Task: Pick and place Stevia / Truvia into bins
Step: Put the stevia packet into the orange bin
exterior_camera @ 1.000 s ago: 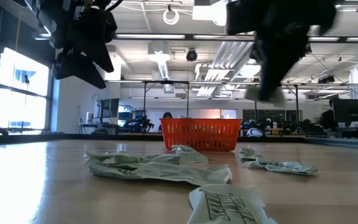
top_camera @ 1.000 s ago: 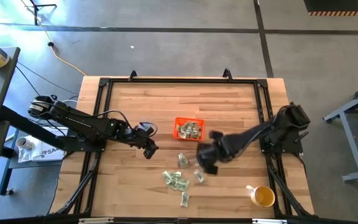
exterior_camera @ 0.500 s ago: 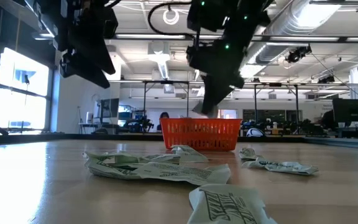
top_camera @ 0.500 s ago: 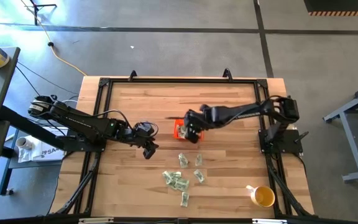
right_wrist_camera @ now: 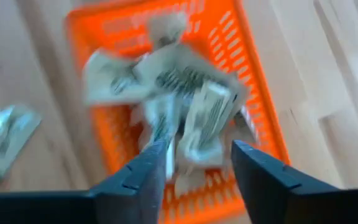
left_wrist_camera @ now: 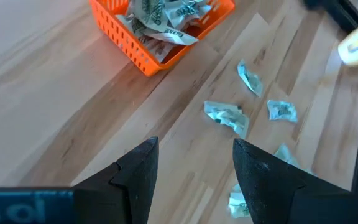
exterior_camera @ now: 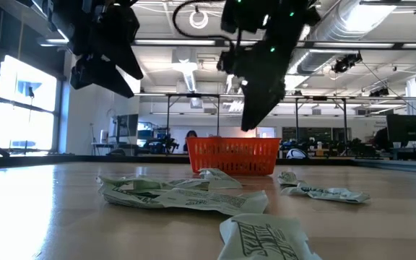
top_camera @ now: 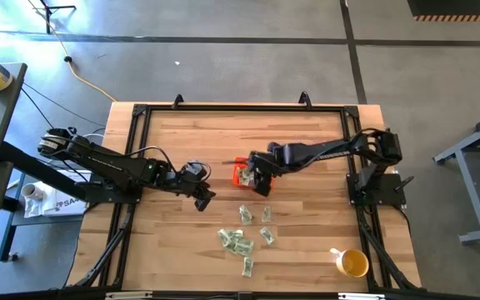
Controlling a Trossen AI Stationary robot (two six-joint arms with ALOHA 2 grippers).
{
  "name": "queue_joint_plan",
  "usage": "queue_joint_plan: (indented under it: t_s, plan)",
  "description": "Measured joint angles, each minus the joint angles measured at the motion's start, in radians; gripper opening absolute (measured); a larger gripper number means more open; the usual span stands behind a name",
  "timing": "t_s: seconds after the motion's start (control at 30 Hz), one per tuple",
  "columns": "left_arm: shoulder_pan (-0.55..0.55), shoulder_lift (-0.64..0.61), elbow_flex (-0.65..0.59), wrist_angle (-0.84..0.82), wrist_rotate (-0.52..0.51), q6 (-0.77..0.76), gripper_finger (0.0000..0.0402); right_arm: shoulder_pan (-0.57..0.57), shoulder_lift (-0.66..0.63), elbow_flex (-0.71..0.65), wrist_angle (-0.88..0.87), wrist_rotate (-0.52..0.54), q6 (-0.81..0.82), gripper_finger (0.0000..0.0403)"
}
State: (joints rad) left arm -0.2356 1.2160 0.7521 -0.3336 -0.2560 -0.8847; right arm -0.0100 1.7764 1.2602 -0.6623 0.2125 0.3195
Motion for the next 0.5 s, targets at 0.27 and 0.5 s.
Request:
queue_joint_plan:
  t_s: [0.27,0.5]
  plan:
    - [0.000,0.000,0.000,0.022,-0.014,-0.071,0.0241,0.160,-0.061,0.000,-0.174,0.016,-0.088,0.0212]
    - [0.000,0.000,0.000,0.120,-0.051,-0.107,0.0241,0.372,-0.114,-0.156,-0.100,-0.019,-0.140,0.0205]
